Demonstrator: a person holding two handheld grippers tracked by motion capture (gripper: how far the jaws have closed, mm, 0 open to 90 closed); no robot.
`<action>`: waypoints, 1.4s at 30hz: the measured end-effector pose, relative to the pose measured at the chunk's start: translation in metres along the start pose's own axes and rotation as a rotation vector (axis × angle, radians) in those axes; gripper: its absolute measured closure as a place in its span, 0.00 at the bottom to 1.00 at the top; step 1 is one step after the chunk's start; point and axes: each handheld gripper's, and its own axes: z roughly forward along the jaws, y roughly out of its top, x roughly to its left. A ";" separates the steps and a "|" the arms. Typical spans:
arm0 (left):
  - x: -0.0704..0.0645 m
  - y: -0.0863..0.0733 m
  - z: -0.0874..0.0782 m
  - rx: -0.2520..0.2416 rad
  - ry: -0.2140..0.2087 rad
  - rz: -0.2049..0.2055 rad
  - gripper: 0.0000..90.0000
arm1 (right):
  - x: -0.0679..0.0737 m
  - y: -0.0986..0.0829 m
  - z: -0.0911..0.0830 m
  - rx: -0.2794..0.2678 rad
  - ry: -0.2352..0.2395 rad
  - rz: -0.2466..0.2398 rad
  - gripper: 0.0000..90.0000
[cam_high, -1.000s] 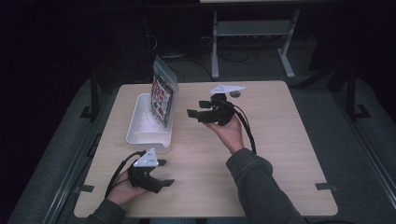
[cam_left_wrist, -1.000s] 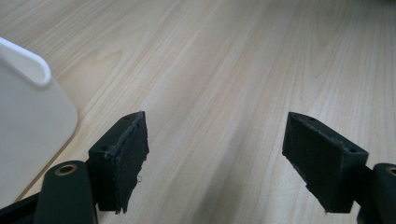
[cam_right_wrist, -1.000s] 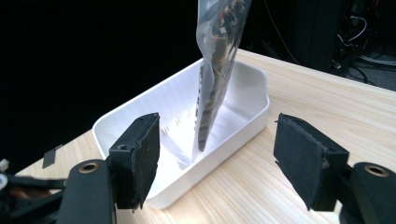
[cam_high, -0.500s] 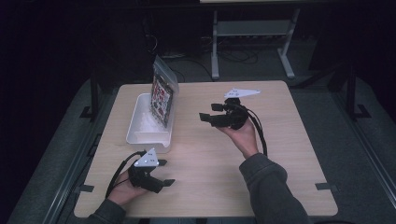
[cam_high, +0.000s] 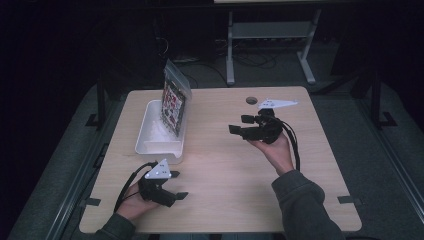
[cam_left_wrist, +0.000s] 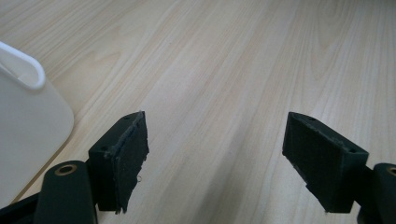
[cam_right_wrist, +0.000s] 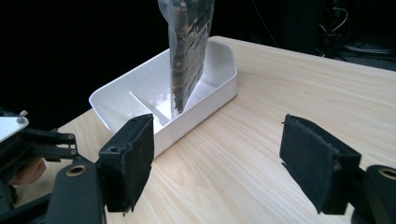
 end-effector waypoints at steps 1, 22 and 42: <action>0.000 0.000 0.000 -0.002 -0.001 -0.001 0.24 | 0.000 0.000 0.000 0.000 0.000 0.000 0.28; 0.000 0.001 0.000 -0.004 0.003 -0.005 0.24 | -0.019 -0.029 -0.039 0.026 -0.033 0.035 0.28; 0.001 0.002 0.000 -0.001 0.008 -0.005 0.23 | -0.034 -0.063 -0.073 0.043 -0.071 0.092 0.28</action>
